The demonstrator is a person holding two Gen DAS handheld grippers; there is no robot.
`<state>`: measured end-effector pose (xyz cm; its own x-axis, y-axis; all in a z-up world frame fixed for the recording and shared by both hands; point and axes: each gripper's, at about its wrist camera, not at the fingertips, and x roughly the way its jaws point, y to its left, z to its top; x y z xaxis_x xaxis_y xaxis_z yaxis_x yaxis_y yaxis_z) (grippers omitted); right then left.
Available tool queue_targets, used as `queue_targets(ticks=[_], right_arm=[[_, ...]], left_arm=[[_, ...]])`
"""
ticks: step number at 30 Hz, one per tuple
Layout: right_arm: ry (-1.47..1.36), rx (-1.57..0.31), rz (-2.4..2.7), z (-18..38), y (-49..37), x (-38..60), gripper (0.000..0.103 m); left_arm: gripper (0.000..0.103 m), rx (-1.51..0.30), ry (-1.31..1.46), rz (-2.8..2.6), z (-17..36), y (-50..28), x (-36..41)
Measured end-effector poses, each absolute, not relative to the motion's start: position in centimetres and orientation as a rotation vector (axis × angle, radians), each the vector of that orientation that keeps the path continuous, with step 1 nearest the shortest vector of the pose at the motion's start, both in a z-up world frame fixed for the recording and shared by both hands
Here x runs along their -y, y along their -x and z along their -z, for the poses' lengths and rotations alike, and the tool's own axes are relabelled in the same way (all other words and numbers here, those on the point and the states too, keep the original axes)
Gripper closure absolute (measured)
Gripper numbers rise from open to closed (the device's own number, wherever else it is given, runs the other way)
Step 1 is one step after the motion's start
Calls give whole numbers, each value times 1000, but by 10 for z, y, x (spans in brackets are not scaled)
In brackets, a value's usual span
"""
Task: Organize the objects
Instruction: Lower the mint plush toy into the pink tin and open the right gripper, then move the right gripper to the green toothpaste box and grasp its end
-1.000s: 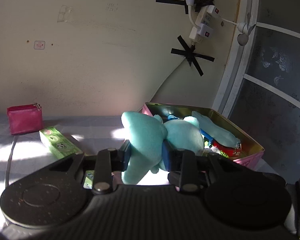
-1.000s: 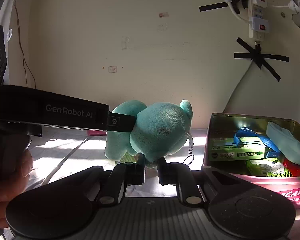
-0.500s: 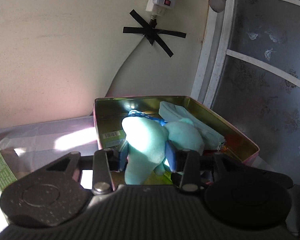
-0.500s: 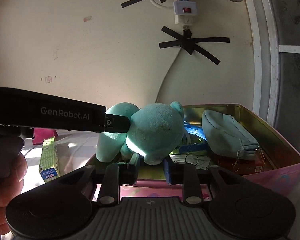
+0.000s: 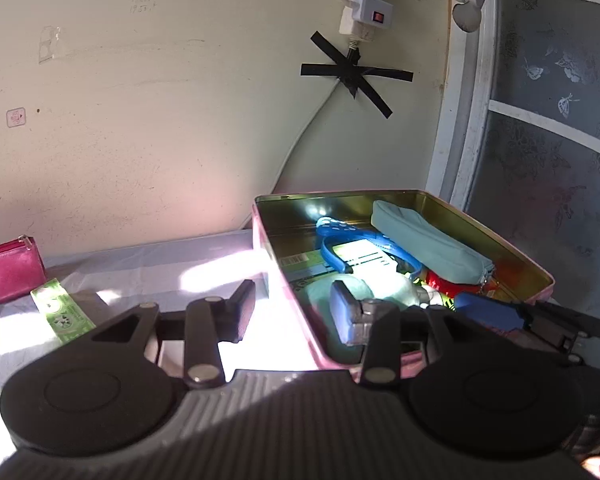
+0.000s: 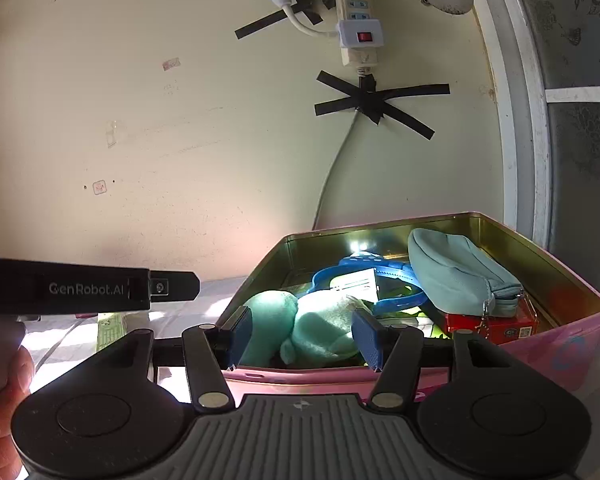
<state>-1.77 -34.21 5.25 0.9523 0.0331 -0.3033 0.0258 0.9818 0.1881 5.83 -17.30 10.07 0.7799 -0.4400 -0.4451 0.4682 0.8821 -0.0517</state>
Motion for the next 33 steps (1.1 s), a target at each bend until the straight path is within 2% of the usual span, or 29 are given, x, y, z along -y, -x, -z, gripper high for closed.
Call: queue_targets(ticks=[12,22,27,31,33], right_arm=[[-105,-305,-131,-69,14,261,53],[-37,-436,-252,-41,-16,186,53],[-17,-493,-275,-27,-26,171,53],[6,-514,-270,-20,-38,168,44],[33,-514,-256,-18,-48,167,44]], left_arm=[[60,-526,-48,274,-74,-62,58],[59,-627,11,73,-30,-93,-29],[57,-612,2,72,-19,-94,-37],[55,-605,-29,72,-17,-94,-32],[55,-604,-10,77,-16,-94,-35]])
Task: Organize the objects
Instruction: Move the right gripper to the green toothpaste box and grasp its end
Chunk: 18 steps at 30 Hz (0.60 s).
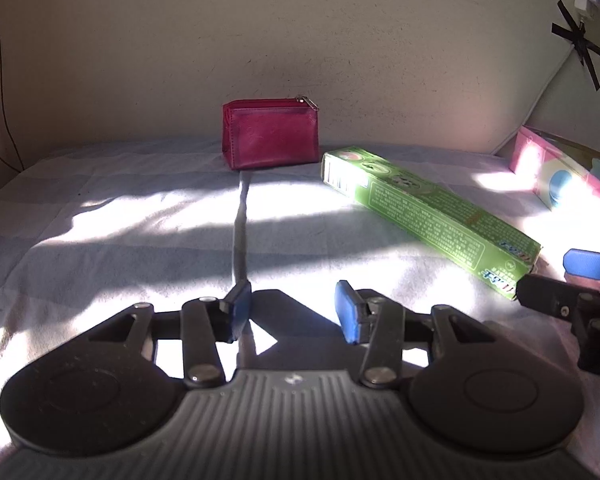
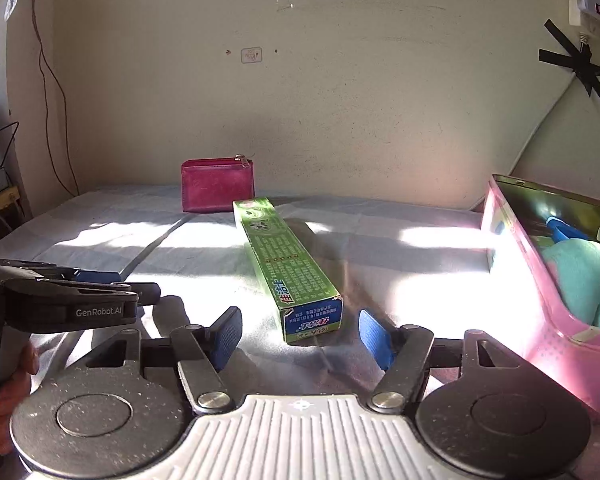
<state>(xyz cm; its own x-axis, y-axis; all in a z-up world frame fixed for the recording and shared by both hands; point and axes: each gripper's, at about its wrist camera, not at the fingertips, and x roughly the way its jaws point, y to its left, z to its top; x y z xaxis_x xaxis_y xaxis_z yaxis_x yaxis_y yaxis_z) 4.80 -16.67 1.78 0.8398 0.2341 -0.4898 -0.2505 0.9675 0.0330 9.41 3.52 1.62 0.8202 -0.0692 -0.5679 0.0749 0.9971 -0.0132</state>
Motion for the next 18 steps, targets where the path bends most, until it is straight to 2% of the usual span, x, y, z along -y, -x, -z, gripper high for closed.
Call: queue_targets(ticks=[8,9,10,16,18], right_arm=[[33,-613,-263,-7,-99,158,46],[38,-615,-267,-6,-102,156,48],[39,-613,-277,-6,-103,155,58],[70,-602,-335,-5,-84,151,68],[54,-601,-353,-5,-69,154,69]], left_arm=[[54,-603,7,80,-15,-95,-37],[54,-603,6,80,-15,-95,-36],[54,-603,5,81,-15,-96,-36],[53,-604,1,81,-15,-96,-36],[53,-604,1,80,-15,-95,-36]])
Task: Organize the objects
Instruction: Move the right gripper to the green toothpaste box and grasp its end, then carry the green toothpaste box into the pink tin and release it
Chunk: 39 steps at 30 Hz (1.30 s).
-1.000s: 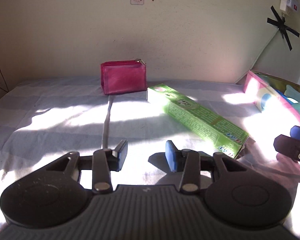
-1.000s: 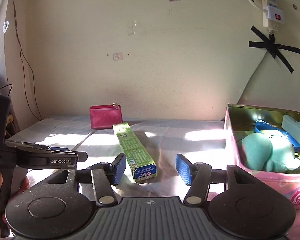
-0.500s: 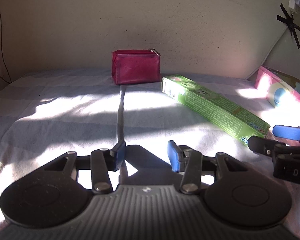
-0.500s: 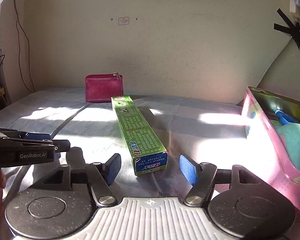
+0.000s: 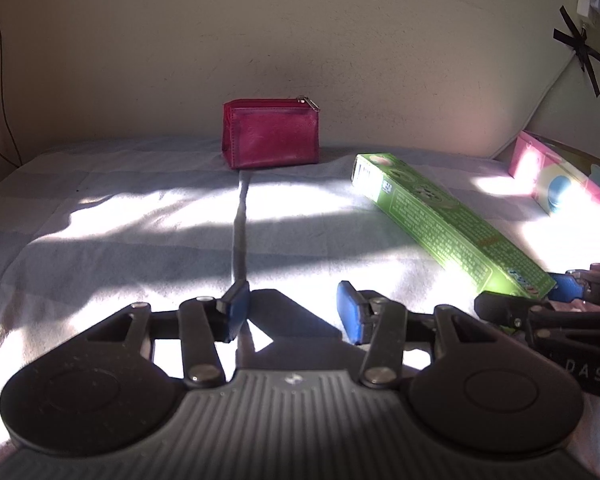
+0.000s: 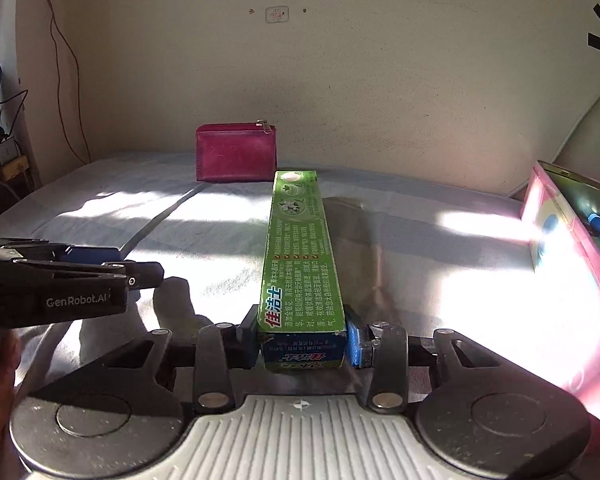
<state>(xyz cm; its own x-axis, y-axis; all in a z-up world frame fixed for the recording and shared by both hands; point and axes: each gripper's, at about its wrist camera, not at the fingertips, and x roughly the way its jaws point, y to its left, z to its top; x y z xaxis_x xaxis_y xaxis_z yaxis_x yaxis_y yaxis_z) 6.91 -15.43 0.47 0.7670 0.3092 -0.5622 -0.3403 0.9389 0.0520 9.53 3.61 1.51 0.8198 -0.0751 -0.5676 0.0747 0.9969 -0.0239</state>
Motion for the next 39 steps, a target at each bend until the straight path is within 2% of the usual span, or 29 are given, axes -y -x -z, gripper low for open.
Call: queue_targets(ticks=[8,15,18,20,23,25,26,30,37,39], right_arm=[[-129,-612,-444,-5,-12,186,69],[-181,-608,-463,-4,-9,190,69],[-179,-602,-460,-4,-7,189,69],[-184,-601,-462,-4,-6,192,69],[-201,-604,-468,-4,-8,194,69],[-223,-609,-477,-3,-11,197,69],[-251,-616,-486,-3,-13,200,69],[-358,-640,-514,0,-21,213,69],[-377,-643,-522,0,-21,214,69],[-373,-642,-526,0,-21,214,69]], left_arm=[[51,-607,-15,79,-15,-96,-34],[49,-609,-27,78,-16,-95,-32],[41,-618,-22,104,-15,-96,-33],[29,-629,-17,135,-15,-97,-33],[23,-658,-19,138,-15,-94,-27],[12,-703,45,150,-18,-91,-25],[9,-729,112,171,-21,-88,-24],[9,-821,326,279,-30,-87,-17],[9,-859,462,310,-37,-91,-1],[16,-858,441,288,-37,-92,7]])
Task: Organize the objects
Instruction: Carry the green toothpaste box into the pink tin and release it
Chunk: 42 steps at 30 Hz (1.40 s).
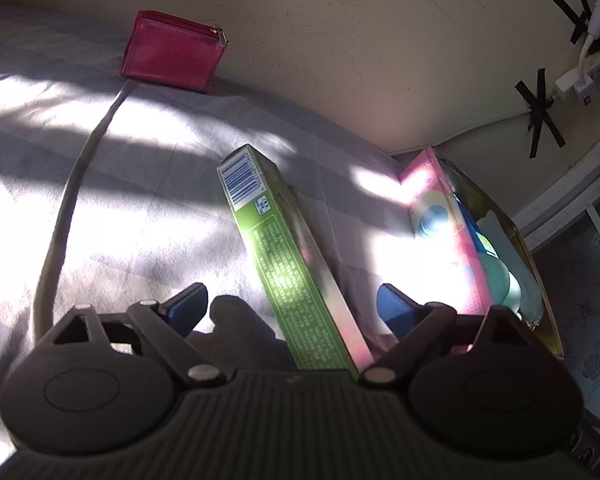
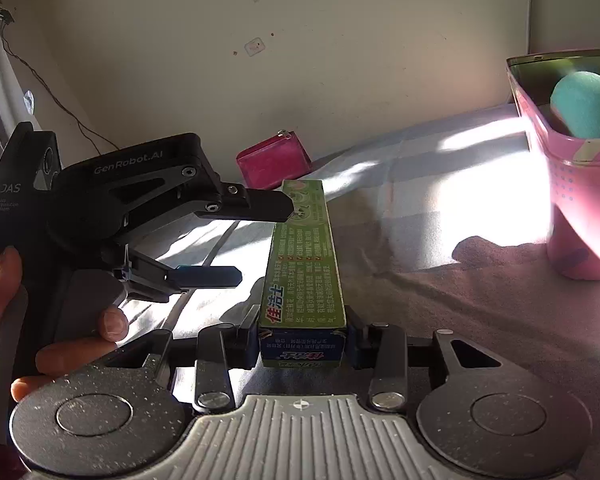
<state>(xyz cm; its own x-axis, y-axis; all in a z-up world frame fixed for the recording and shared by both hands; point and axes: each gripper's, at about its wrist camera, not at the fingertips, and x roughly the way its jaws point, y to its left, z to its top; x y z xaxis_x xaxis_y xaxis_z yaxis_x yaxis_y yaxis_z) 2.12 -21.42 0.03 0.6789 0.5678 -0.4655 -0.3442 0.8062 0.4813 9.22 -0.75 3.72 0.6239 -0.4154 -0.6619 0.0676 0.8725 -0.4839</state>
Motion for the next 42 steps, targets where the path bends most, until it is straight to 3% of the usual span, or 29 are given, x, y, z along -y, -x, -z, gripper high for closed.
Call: queue_targets(ticks=[1,2,4,14,24,26,27,28,29,42], right_arm=[[-375,-642,-529,0,-22,215,69],[-377,-641,-531,-1,-21,216,69],[-381,-634,-522,-2,-19,218,69],[-380,-359,-318,-68,-6,301,69],[-376,-384,-51,-61,-52,407,68],[-356,-392,-23,-55,-60,411,64],[-337,-382,2,-54,-62,411,62],[-321,-374,19,-52,-62,410,50],[-301,-371,29,-51,-63,408,46],[-270,-261,54,-66,-26,395,47]], left_arm=[[39,-874,432,291,-35,-95,12],[54,-895,434,315,-31,-98,16],[57,-895,456,322,-32,-100,19],[58,-728,276,616,-119,-124,141],[57,-844,300,795,-87,-192,276],[58,-854,270,782,-81,-200,290],[58,-842,249,775,-80,-201,294],[58,-822,225,768,-81,-200,296],[56,-803,200,764,-83,-198,297],[56,-639,-27,455,-116,-130,210]])
